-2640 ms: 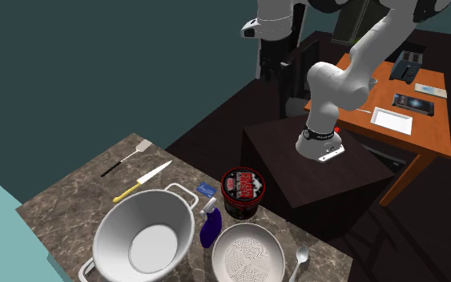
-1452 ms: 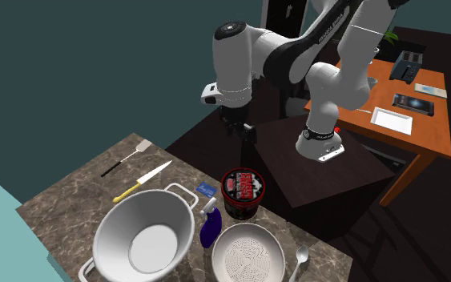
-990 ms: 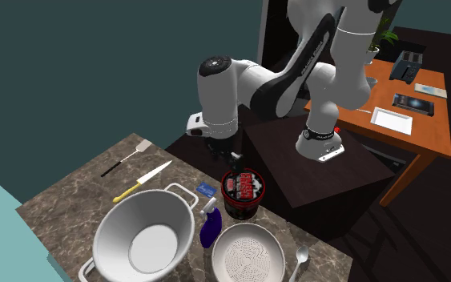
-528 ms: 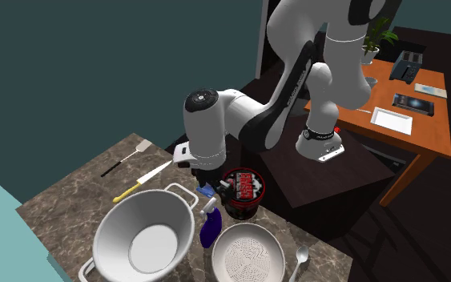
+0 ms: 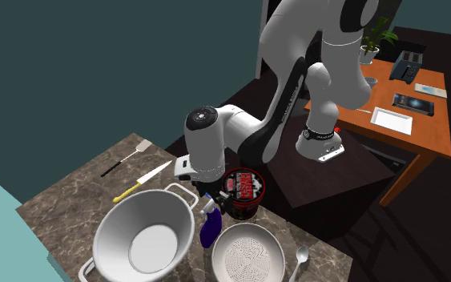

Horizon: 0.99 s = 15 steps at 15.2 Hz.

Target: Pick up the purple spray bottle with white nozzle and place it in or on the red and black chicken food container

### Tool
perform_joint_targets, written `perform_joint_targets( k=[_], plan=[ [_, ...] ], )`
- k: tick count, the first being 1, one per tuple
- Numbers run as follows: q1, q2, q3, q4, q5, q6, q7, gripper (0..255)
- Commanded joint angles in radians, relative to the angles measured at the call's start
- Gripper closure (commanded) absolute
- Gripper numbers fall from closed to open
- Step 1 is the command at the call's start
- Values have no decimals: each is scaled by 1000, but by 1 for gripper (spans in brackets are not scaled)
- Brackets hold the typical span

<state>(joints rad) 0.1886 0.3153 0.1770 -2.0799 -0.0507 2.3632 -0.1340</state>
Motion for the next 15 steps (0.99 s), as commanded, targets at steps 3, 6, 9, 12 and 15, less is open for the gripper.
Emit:
perform_joint_targets(
  k=[3, 6, 9, 12, 15],
  plan=[
    [1, 8, -1, -2, -2, 10, 1, 0],
    [1, 8, -1, -2, -2, 10, 1, 0],
    [1, 8, -1, -2, -2, 10, 1, 255],
    [1, 8, -1, -2, -2, 10, 1, 255],
    [1, 8, -1, -2, -2, 10, 1, 255]
  ],
)
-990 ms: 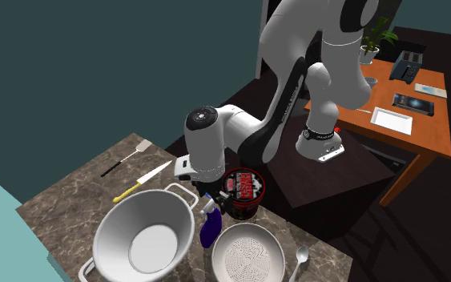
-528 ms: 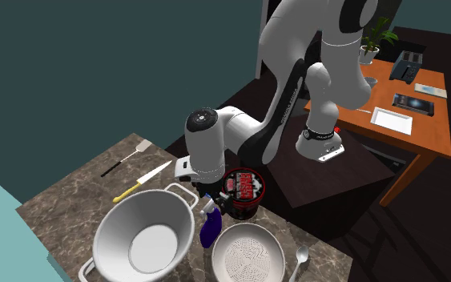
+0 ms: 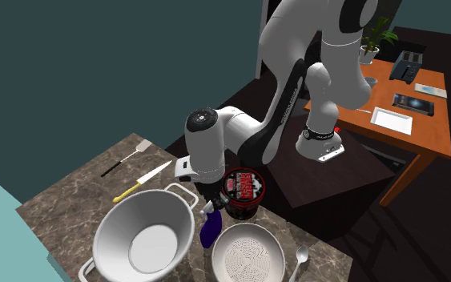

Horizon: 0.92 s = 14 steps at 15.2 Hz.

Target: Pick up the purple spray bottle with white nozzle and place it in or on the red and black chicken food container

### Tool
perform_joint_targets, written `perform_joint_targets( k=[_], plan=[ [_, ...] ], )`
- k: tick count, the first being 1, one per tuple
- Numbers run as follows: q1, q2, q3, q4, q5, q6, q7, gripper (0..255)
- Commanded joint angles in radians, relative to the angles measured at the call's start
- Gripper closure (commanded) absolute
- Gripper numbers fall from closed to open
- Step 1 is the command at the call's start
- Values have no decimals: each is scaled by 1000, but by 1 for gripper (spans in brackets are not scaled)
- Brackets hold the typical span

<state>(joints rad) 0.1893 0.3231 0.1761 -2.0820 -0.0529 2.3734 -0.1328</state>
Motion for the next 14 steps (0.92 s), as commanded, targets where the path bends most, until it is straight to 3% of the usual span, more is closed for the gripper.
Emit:
perform_joint_targets(
  k=[1, 14],
  plan=[
    [0, 0, 0, 0, 0, 0, 0, 255],
    [-8, -102, 10, 39, 26, -139, -15, 255]
  ],
)
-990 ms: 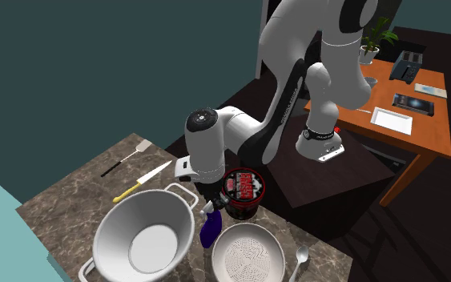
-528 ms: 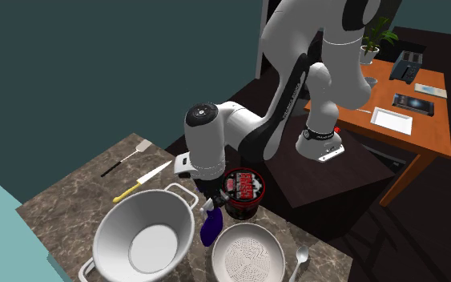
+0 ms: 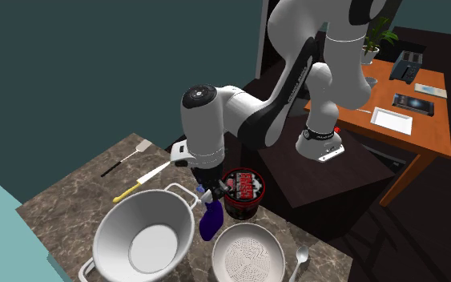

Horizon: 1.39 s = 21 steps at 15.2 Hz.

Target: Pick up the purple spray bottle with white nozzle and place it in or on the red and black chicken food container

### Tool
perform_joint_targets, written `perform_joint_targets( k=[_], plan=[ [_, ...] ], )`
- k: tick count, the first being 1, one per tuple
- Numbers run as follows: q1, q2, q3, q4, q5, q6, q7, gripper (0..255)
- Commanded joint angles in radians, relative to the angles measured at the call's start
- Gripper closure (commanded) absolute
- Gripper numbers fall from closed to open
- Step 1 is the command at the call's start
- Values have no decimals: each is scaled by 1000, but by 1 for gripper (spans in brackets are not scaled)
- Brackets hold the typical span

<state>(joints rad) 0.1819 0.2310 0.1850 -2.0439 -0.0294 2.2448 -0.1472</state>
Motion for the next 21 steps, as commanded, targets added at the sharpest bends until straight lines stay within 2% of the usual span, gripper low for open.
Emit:
perform_joint_targets(
  k=[1, 21],
  plan=[
    [-1, -17, 1, 5, 4, -22, -2, 255],
    [-6, -128, 6, 144, 29, -270, -16, 255]
  ],
)
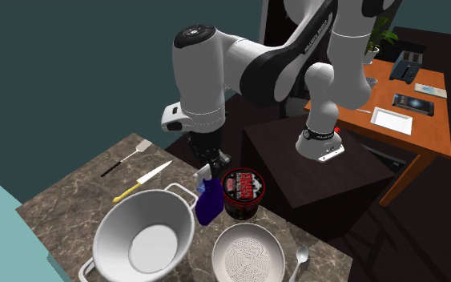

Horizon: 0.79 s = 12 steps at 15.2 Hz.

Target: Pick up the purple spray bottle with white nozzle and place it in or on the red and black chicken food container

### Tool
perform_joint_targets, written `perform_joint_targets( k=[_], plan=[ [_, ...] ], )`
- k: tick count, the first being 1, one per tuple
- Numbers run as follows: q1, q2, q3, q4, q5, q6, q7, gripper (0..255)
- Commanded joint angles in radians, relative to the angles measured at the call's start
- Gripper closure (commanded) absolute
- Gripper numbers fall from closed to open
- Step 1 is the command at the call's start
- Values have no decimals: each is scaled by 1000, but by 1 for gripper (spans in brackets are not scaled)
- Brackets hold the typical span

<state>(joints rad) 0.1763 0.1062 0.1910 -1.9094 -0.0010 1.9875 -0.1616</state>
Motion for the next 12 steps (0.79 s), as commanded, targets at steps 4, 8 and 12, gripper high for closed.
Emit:
perform_joint_targets(
  k=[4, 8, 12],
  plan=[
    [-1, -16, 0, 48, 3, -64, -2, 255],
    [-1, -26, 0, 90, 5, -116, -3, 255],
    [-14, -140, -9, 11, 27, -149, -31, 255]
  ],
)
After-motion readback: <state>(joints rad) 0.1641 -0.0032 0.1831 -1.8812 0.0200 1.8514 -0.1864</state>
